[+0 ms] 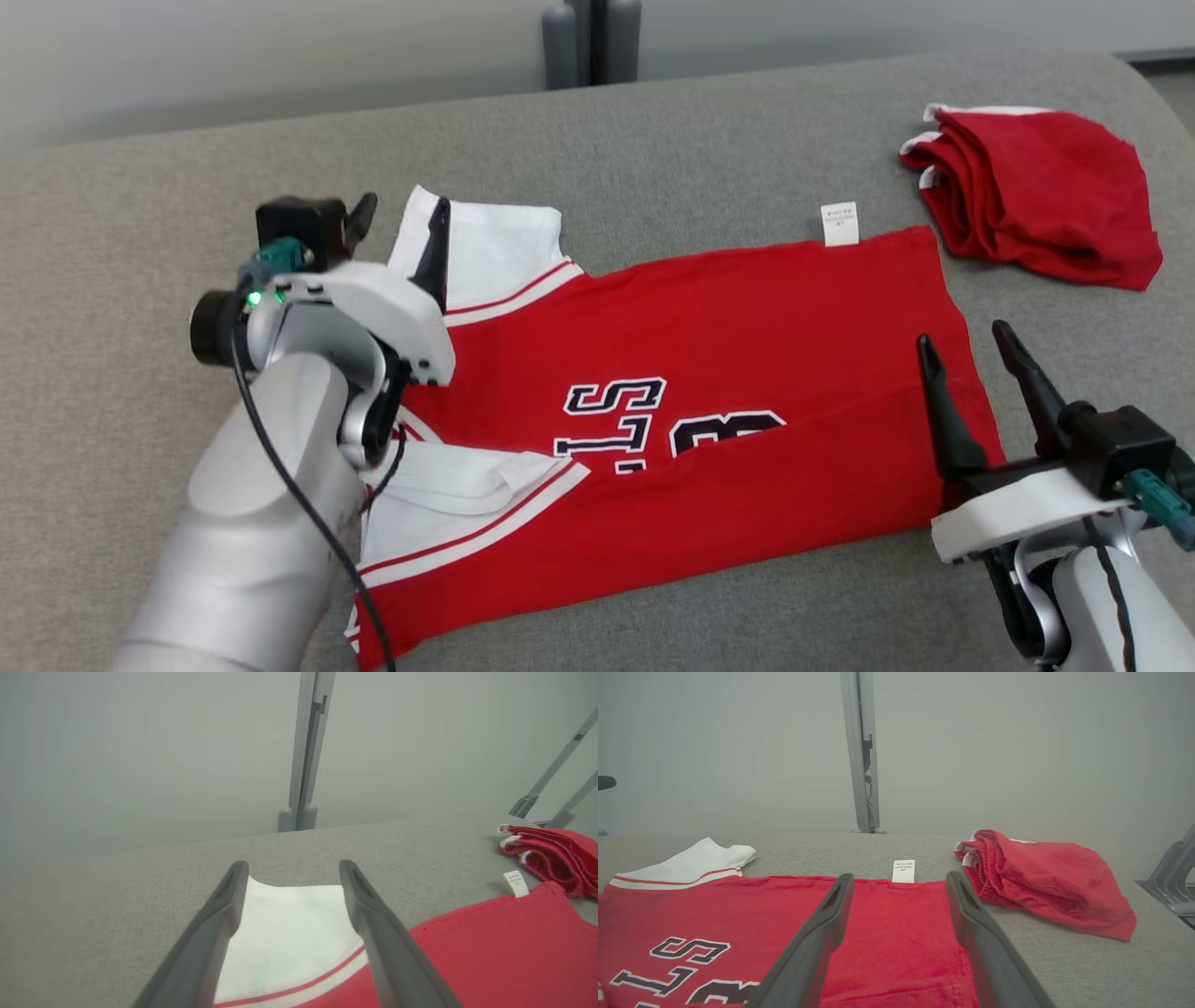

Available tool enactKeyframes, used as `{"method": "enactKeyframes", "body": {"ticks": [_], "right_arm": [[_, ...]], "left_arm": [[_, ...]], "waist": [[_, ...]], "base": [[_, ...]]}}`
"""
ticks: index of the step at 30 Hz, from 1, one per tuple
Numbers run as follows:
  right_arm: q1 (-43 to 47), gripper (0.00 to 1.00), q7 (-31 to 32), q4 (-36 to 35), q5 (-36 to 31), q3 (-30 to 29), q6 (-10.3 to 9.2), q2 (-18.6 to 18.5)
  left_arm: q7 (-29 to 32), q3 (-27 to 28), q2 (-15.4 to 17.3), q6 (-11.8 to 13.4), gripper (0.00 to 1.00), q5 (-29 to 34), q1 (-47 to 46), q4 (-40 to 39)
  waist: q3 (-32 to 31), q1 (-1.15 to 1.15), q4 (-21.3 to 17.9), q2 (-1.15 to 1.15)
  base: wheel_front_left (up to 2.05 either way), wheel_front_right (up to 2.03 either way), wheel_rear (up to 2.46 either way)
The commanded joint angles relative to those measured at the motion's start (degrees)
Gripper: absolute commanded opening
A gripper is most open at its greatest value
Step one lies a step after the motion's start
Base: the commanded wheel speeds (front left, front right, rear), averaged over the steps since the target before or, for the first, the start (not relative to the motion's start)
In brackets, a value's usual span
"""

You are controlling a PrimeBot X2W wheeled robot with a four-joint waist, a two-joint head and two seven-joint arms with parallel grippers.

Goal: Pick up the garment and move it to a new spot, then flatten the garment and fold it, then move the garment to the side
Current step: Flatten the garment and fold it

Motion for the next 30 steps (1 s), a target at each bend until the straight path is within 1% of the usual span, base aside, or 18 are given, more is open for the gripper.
{"method": "enactKeyframes", "body": {"ticks": [1, 4, 9, 14, 17, 19, 22, 27, 30], "right_arm": [[-1.1, 1.00, -0.4, -0.5, -0.1, -0.2, -0.01, -0.6], [-2.1, 1.00, -0.4, -0.9, -0.3, -0.2, -0.02, -1.5], [-3.6, 1.00, -0.4, -1.6, -0.4, -0.5, -0.01, -2.2], [-4.3, 1.00, -0.4, -1.9, -0.6, -0.2, -0.01, -2.2], [-4.8, 1.00, -0.4, -1.8, -0.5, 0.1, -0.02, -2.1], [-5.0, 1.00, -0.4, -1.8, -0.8, 0.3, -0.01, -2.1], [-5.3, 1.00, -0.4, -1.8, -1.1, 0.4, -0.02, -2.3], [-5.2, 1.00, -0.4, -2.0, -1.4, 0.4, -0.02, -2.6], [-5.3, 1.00, -0.4, -1.9, -1.7, 0.3, -0.01, -2.7]], "left_arm": [[1.1, 0.0, 0.0, -0.3, 1.00, -0.3, -3.0, 1.9], [3.6, -0.9, -0.5, -0.3, 1.00, 0.3, -9.4, 7.3], [7.5, -2.5, -1.4, -0.5, 1.00, 1.3, -17.9, 15.7], [12.1, -3.5, -1.6, 0.6, 1.00, 1.8, -24.4, 23.1], [13.8, -4.1, -1.3, 0.6, 1.00, 2.0, -27.7, 26.0], [14.0, -4.1, -1.1, 1.3, 1.00, 2.2, -29.5, 27.4], [15.0, -4.6, -1.0, 1.8, 1.00, 2.7, -31.2, 29.6], [17.3, -4.5, -0.7, 1.9, 1.00, 1.9, -33.1, 31.9], [18.0, -4.5, -0.7, 1.4, 0.81, 1.5, -33.5, 32.6]], "waist": [[4.8, 0.00, -1.8, 0.00], [7.9, 0.00, -1.9, 0.00], [11.5, 0.00, -2.4, 0.00], [14.1, 0.00, -3.1, 0.00], [15.3, 0.00, -3.4, 0.00], [15.9, 0.00, -3.6, 0.00], [16.6, 0.00, -4.0, 0.00], [17.5, 0.00, -4.4, 0.00], [17.7, 0.00, -4.4, 0.00]], "base": [[0.00, 0.00, 0.00], [0.00, 0.00, 0.00], [0.00, 0.00, 0.00], [0.00, 0.00, 0.00], [0.00, 0.00, 0.00], [0.00, 0.00, 0.00], [0.00, 0.00, 0.00], [0.00, 0.00, 0.00], [0.00, 0.00, 0.00]]}}
